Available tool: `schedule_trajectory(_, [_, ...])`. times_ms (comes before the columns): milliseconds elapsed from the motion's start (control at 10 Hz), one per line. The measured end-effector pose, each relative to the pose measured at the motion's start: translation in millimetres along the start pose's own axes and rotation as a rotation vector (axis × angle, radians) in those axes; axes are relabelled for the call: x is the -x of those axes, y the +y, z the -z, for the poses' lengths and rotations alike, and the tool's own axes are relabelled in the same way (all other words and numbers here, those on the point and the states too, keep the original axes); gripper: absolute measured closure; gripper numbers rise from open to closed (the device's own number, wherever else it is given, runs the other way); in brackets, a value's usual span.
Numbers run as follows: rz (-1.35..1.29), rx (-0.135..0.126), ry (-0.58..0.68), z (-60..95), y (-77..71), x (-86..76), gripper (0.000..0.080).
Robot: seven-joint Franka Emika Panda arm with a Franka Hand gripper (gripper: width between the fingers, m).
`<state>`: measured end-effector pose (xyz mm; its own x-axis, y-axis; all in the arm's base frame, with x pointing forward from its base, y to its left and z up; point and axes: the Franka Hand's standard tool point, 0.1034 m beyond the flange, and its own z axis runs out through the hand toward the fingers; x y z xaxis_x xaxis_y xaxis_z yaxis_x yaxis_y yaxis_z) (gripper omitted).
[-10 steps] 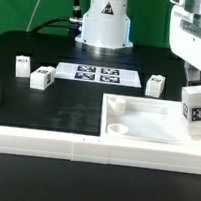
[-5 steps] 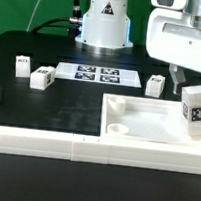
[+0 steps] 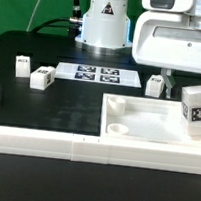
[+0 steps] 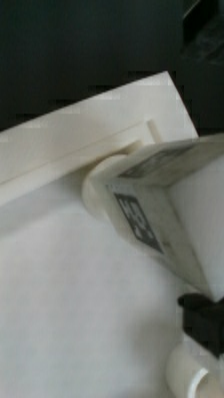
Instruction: Assemble one leg
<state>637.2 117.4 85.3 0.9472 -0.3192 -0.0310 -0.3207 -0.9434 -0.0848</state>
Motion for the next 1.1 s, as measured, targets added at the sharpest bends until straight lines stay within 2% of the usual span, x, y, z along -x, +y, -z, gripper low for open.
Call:
schedule_trajectory(300, [0.207,0.0,0.0,0.1,1.1,-0.6,0.0151])
schedule_trajectory(400, [0.193,-0.001,0.0,0.1,0.9,-0.5,0.0186])
schedule_trajectory(500, [0.192,-0.001,0.0,0.1,1.0,-0.6,0.0322])
schedule_trajectory(600, [0.192,-0.001,0.0,0.1,1.0,-0.6,0.0322])
schedule_trajectory(700, [0.192,-0.001,0.0,0.1,1.0,-0.6,0.047])
schedule_trajectory(800, [0.192,-0.001,0.0,0.1,1.0,-0.6,0.0509])
schedule_trajectory(1100, [0.154,-0.001,0.0,0.1,1.0,-0.6,0.0509])
